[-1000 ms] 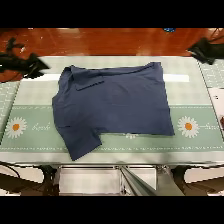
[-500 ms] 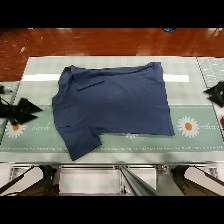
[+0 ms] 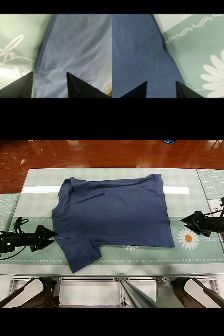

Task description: Fold the shirts.

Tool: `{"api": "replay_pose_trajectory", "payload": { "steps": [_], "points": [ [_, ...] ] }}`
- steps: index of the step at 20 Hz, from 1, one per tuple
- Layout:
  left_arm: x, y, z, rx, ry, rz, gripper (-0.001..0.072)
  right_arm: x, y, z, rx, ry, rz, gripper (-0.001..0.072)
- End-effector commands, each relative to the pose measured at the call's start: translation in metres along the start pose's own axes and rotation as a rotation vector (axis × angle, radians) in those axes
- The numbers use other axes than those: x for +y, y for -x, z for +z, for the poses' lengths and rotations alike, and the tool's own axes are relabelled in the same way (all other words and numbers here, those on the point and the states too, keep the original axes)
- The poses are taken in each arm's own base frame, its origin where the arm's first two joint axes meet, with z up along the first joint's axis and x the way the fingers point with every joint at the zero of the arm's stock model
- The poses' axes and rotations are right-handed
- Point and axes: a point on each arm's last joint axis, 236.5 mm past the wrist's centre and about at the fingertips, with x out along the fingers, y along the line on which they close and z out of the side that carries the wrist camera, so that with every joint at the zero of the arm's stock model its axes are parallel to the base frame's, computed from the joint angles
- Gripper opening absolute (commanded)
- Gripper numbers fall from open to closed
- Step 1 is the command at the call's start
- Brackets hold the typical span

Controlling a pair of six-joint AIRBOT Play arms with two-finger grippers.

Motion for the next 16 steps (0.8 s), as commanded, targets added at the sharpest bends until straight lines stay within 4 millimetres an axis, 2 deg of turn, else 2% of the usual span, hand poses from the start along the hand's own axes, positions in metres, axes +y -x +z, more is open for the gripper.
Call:
{"api": "replay_pose_trajectory", "payload": {
  "steps": [1, 4, 5, 6, 7, 10, 11, 13, 16],
  "points": [
    [0.003, -0.022, -0.008, 0.046, 0.003, 0.027, 0.0507, 0.011, -0.005, -0.005, 0.011, -0.004, 0.032, 0.0408],
    [-0.001, -0.042, -0.017, 0.091, -0.05, 0.064, 0.0494, 0.015, -0.004, 0.002, -0.018, -0.035, 0.05, 0.0408],
    [-0.004, -0.045, -0.016, 0.094, -0.069, 0.069, 0.0335, 0.014, -0.004, 0.003, -0.022, -0.042, 0.046, 0.0408],
    [-0.009, -0.046, -0.014, 0.094, -0.1, 0.068, 0.005, 0.011, -0.004, 0.001, -0.015, -0.042, 0.037, 0.0408],
    [-0.015, -0.043, -0.01, 0.09, -0.132, 0.062, 0.0022, 0.003, -0.004, -0.005, 0.012, -0.027, 0.003, 0.0408],
    [-0.032, -0.034, 0.002, 0.078, -0.185, 0.042, 0.0022, -0.059, 0.008, -0.042, 0.166, -0.033, -0.248, 0.0408],
    [-0.035, -0.032, 0.006, 0.069, -0.192, 0.04, 0.0022, -0.071, 0.012, -0.057, 0.226, -0.03, -0.297, 0.0409],
    [-0.037, -0.031, 0.01, 0.054, -0.198, 0.039, 0.0022, -0.074, 0.009, -0.079, 0.294, -0.057, -0.295, 0.0409],
    [-0.04, -0.032, 0.008, 0.06, -0.195, 0.031, 0.0022, -0.068, -0.005, -0.098, 0.353, -0.092, -0.248, 0.0409]
  ]
}}
